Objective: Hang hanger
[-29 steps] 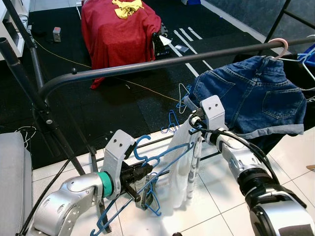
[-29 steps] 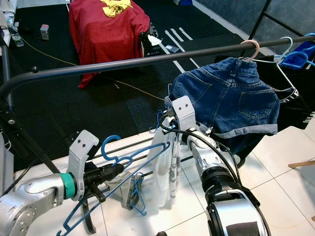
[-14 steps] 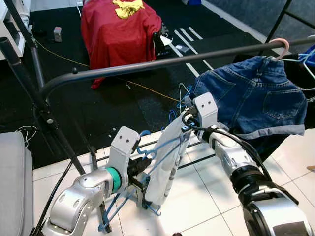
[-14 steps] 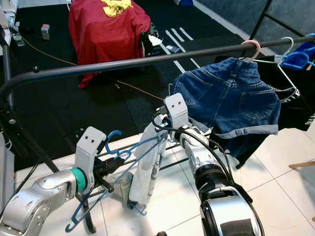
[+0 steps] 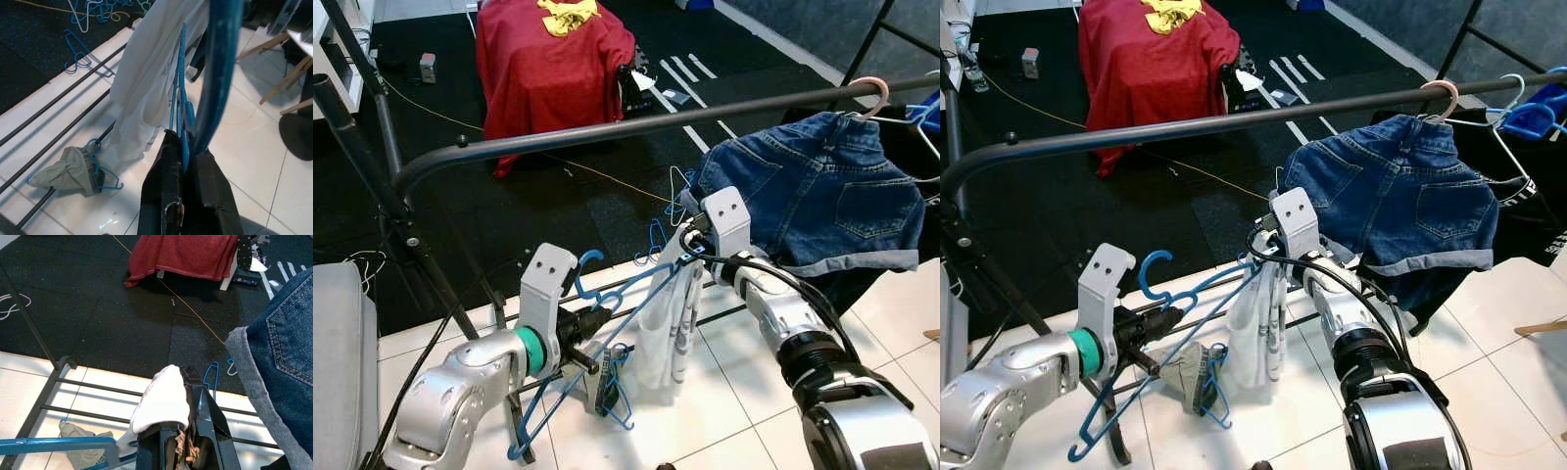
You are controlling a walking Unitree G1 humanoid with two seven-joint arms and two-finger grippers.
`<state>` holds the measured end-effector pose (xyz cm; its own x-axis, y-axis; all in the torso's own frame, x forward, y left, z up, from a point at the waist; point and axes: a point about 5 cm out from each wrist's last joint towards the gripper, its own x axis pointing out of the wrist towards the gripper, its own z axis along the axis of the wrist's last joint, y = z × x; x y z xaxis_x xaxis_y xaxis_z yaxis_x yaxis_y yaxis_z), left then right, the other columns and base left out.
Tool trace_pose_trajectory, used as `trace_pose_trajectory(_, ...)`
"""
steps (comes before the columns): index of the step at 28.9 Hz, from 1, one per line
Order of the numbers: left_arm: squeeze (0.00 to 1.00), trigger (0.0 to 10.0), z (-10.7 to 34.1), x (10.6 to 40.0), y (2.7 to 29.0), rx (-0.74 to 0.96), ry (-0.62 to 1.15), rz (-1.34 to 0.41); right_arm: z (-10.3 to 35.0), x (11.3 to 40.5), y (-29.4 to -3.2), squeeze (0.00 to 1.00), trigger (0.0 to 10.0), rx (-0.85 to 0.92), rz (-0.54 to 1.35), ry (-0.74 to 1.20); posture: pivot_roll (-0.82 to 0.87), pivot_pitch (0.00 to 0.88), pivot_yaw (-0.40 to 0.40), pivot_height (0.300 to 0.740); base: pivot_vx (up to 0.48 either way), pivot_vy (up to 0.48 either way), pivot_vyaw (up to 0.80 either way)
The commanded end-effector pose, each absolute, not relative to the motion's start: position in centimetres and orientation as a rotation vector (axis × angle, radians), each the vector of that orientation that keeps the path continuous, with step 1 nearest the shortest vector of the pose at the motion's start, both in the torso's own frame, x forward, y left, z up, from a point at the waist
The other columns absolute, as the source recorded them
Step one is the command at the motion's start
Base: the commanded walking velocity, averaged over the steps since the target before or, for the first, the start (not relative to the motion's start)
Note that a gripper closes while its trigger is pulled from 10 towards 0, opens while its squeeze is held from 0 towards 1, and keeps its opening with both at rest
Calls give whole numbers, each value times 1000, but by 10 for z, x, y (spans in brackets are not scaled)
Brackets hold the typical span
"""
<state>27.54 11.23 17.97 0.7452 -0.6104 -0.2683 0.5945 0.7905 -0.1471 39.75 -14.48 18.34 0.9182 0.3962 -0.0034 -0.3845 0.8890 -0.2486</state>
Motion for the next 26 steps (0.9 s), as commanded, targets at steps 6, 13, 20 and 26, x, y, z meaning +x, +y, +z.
trace_pose_trajectory(6,0,10000,181,271,104,-83,324,-691,177,396,-144,0,10000,-247,406,-38,-88,175,31,740,0,0,0)
trace_pose_trajectory(13,0,10000,180,270,93,-69,381,-619,183,402,-140,0,10000,-199,295,-22,-85,175,26,740,0,0,0)
trace_pose_trajectory(20,0,10000,175,275,96,-15,410,-477,184,404,-151,0,10000,-164,158,3,-87,176,25,740,0,0,0)
trace_pose_trajectory(26,0,10000,172,278,100,-3,419,-395,184,405,-159,0,10000,-96,87,3,-89,175,25,740,0,0,0)
